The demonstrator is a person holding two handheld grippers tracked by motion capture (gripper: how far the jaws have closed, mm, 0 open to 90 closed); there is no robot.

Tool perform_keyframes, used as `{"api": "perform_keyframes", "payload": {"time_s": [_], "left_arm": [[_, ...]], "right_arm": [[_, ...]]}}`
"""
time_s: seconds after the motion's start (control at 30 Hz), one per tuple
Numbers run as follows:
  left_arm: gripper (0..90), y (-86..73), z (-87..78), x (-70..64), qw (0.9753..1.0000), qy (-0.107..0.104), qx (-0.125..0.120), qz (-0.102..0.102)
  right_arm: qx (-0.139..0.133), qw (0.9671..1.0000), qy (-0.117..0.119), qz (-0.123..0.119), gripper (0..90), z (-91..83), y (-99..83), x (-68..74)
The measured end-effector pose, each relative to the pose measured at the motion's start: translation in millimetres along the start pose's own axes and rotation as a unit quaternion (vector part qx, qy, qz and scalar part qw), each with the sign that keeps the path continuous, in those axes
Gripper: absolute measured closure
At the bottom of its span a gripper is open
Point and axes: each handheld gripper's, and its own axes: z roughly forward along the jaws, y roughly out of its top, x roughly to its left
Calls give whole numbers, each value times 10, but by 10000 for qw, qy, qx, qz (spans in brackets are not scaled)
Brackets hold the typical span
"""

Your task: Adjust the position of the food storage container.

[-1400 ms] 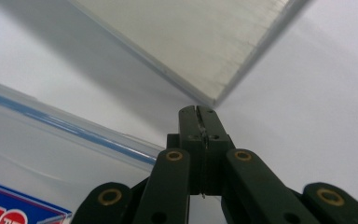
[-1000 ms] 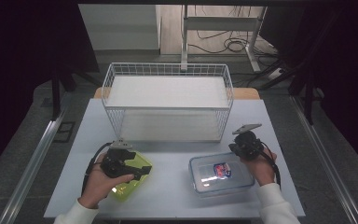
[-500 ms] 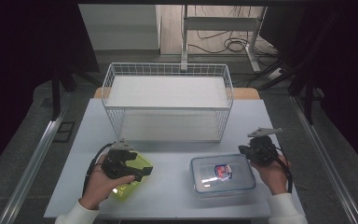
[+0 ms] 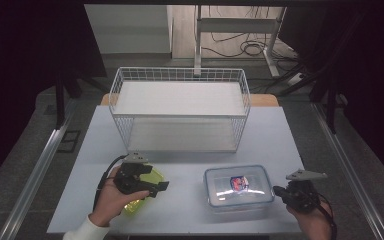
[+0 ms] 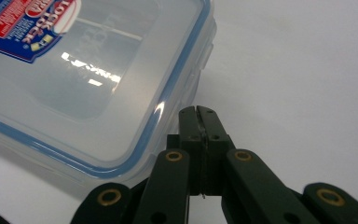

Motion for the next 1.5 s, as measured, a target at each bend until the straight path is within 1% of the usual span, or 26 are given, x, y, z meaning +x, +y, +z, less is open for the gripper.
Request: {"api": "perform_keyframes", "payload": {"time_s": [0.2,0.3,0.4,0.5,0.57,0.6,0.63,0.7,0.8,0.93,1.0,1.1,1.17,1.2,1.27,1.3,1.33,1.37,1.4,1.43,1.5], "left_arm": [[161,-12,-8,37,10000,5,-6,-53],[162,-16,11,27,10000,6,19,-32],[161,-16,22,23,10000,5,41,-6],[161,-17,28,29,10000,12,49,-16],[161,-19,29,32,10000,13,49,-22],[161,-21,34,36,10000,22,61,-19],[161,-21,34,36,10000,22,61,-19],[161,-25,45,33,10000,7,71,-27],[161,-26,51,29,10000,-12,72,-43],[160,-21,49,29,9999,-59,43,-99],[160,-18,48,21,9999,-76,34,-116],[160,-19,47,17,9999,-86,32,-114],[160,-18,44,10,9999,-94,28,-101],[160,-18,42,6,9999,-105,17,-104],[160,-17,39,1,9999,-120,7,-108],[160,-15,36,-4,9999,-125,-6,-104],[160,-11,31,-10,9999,-133,-21,-106],[160,-7,27,-18,9998,-151,-43,-111],[159,1,20,-38,9997,-161,-99,-153],[158,1,20,-38,9997,-161,-99,-153],[154,14,7,-72,9993,-226,-193,-241]], "right_arm": [[11,10000,-88,-33,895,-20,23,55],[23,10000,42,-48,895,-14,26,94],[7,9999,72,-78,895,-1,35,132],[-1,9998,186,-115,895,25,56,198],[-4,9997,206,-120,895,33,62,216],[28,9996,235,-178,895,39,77,256],[28,9996,235,-178,895,39,77,256],[16,9993,304,-228,894,52,94,312],[14,9991,342,-232,895,57,98,320],[-41,9990,401,-168,895,57,93,310],[-43,9990,408,-189,894,57,100,326],[-75,9990,408,-187,895,63,100,334],[-99,9988,455,-164,894,63,94,323],[-123,9985,503,-149,894,57,94,314],[-165,9985,510,-136,894,42,97,307],[-203,9986,470,-138,894,21,102,300],[-345,9985,415,-92,891,-33,110,285],[-345,9985,415,-92,891,-33,110,285],[-495,9979,415,-33,861,-83,111,263],[-551,9975,451,-1,837,-103,107,252],[-698,9963,500,79,737,-129,98,235]]}}
